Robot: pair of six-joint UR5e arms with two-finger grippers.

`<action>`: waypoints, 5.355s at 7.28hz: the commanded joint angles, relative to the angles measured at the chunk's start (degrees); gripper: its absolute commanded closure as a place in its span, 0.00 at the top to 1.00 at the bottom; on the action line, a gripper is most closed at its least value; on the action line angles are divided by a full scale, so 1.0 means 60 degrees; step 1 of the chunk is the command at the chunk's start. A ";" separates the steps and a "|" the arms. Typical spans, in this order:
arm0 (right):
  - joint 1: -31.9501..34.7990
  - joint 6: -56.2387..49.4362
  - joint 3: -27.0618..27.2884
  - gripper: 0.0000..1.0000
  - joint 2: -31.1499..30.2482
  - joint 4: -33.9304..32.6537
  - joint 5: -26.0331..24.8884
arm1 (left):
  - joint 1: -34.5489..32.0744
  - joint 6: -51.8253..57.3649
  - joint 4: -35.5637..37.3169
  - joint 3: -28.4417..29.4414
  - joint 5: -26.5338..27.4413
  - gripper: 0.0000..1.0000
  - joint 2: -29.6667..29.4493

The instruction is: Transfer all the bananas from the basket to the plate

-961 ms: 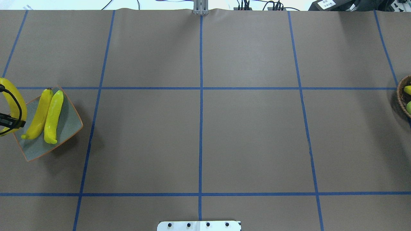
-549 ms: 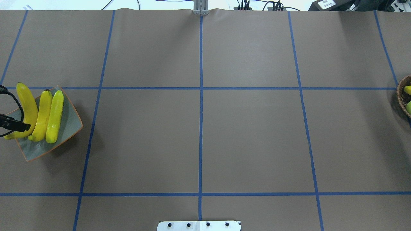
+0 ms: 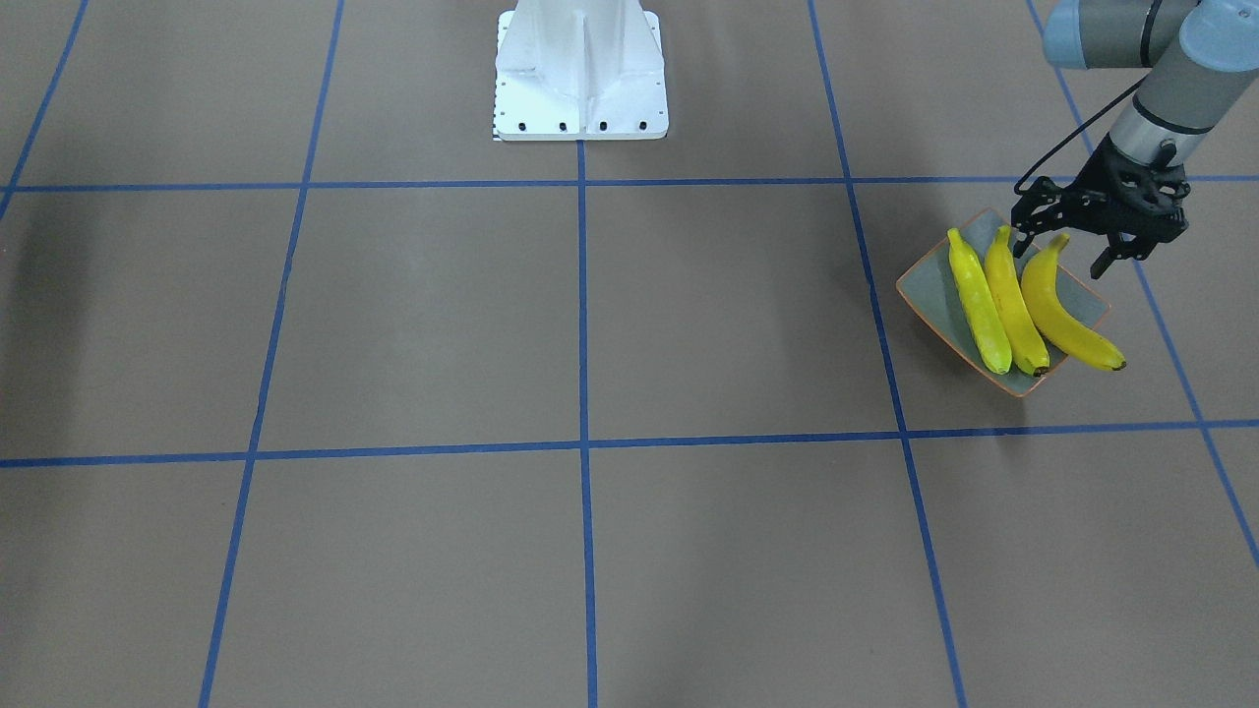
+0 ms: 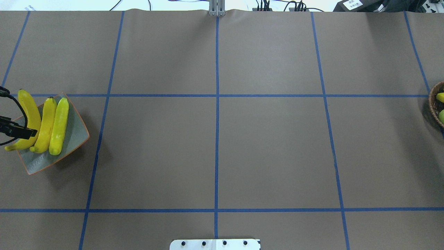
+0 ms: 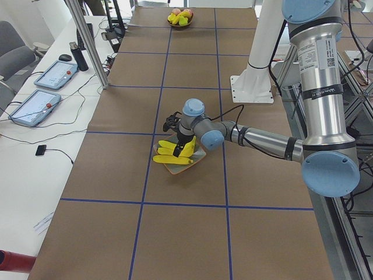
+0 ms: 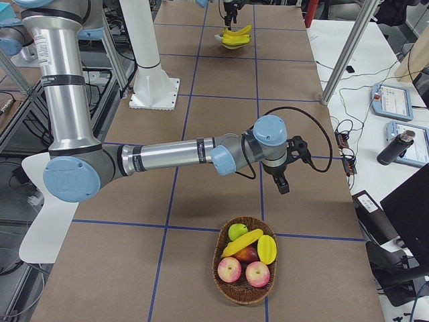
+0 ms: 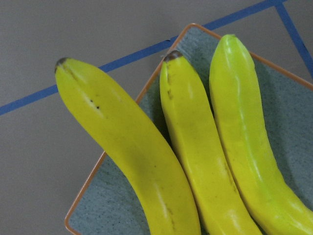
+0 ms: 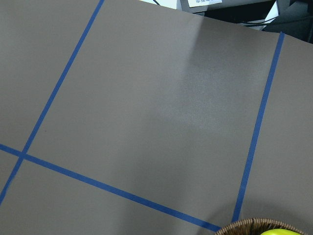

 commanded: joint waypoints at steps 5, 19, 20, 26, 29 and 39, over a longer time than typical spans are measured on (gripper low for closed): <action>0.0076 -0.2645 -0.1173 1.00 -0.0717 0.0161 -0.0118 | -0.0863 -0.0095 0.0499 -0.0970 -0.0987 1.00 -0.0629; -0.0245 -0.3469 -0.2623 0.80 -0.1732 0.1583 -0.0967 | -0.0878 -0.0110 0.0485 -0.1190 -0.1002 1.00 -0.0688; -0.0319 -0.3469 -0.2724 0.77 -0.1732 0.1597 -0.0996 | -0.0878 -0.0110 0.0485 -0.1190 -0.1002 1.00 -0.0688; -0.0422 -0.3440 -0.2946 0.00 -0.1600 0.2081 -0.0953 | -0.0893 -0.0110 0.0485 -0.1205 -0.0987 1.00 -0.0659; -0.0146 -0.3528 -0.2450 0.00 -0.1541 0.1964 -0.0517 | -0.0893 -0.0124 0.0470 -0.1219 -0.1002 1.00 -0.0615; -0.0871 0.0033 0.1926 0.00 0.0700 -0.0937 0.0351 | -0.0397 -0.4832 0.0397 -0.1395 -0.1588 1.00 -0.3963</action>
